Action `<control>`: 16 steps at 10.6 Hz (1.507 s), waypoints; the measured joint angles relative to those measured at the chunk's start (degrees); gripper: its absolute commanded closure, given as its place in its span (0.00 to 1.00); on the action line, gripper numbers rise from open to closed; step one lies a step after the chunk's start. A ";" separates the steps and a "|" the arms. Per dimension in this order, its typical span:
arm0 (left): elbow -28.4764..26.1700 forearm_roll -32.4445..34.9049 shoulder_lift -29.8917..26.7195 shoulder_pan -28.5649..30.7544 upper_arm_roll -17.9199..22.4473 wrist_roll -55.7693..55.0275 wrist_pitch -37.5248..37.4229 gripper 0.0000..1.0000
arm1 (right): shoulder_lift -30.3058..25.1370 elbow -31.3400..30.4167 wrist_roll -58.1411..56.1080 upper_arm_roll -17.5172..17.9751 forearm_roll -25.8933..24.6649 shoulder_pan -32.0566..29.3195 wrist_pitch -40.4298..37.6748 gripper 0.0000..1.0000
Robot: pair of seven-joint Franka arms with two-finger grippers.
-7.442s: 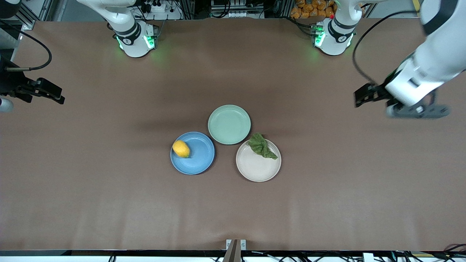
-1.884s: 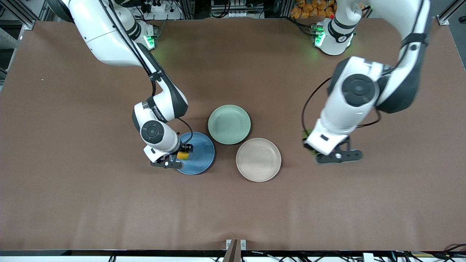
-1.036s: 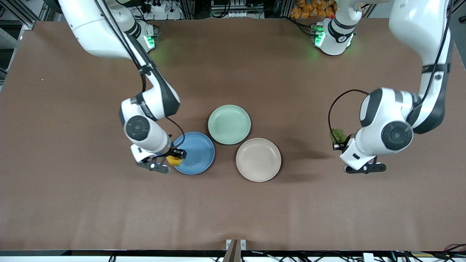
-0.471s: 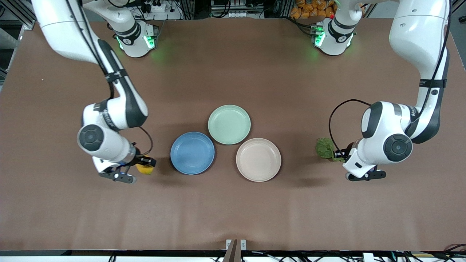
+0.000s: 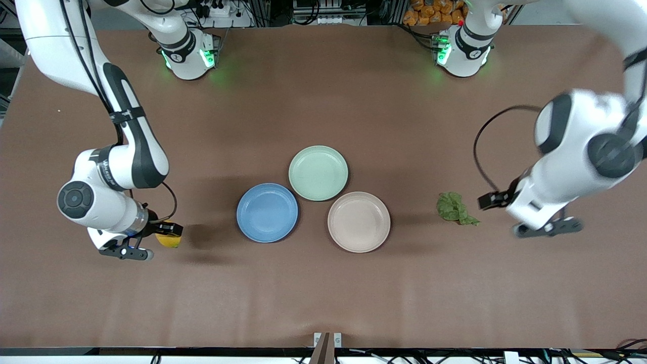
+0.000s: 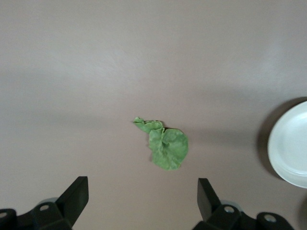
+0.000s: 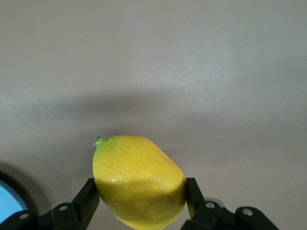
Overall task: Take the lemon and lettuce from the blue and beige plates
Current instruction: 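Carry the lettuce off the plates with the left gripper while the right carries the lemon, then open both grippers to drop the lettuce and lemon on the table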
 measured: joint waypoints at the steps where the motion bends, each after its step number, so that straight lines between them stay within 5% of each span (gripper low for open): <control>1: -0.08 0.00 -3.08 -0.02 -0.12 0.00 -1.76 0.00 | 0.02 -0.04 -0.76 -0.02 -0.04 -0.12 0.05 1.00; 7: -0.55 -0.01 -9.47 0.35 -1.11 0.00 -3.03 0.00 | 0.43 -1.96 -9.27 -0.20 -1.82 -11.10 1.28 0.97; 10: -0.58 -0.02 -10.81 0.35 -1.07 0.00 -3.96 0.00 | 0.95 -6.18 -9.85 -0.06 -1.82 -12.79 7.69 0.00; 16: -1.02 -5.15 -14.23 3.08 -0.87 0.98 -6.25 0.00 | -0.23 -7.52 -9.84 0.69 -1.83 -12.58 6.39 0.00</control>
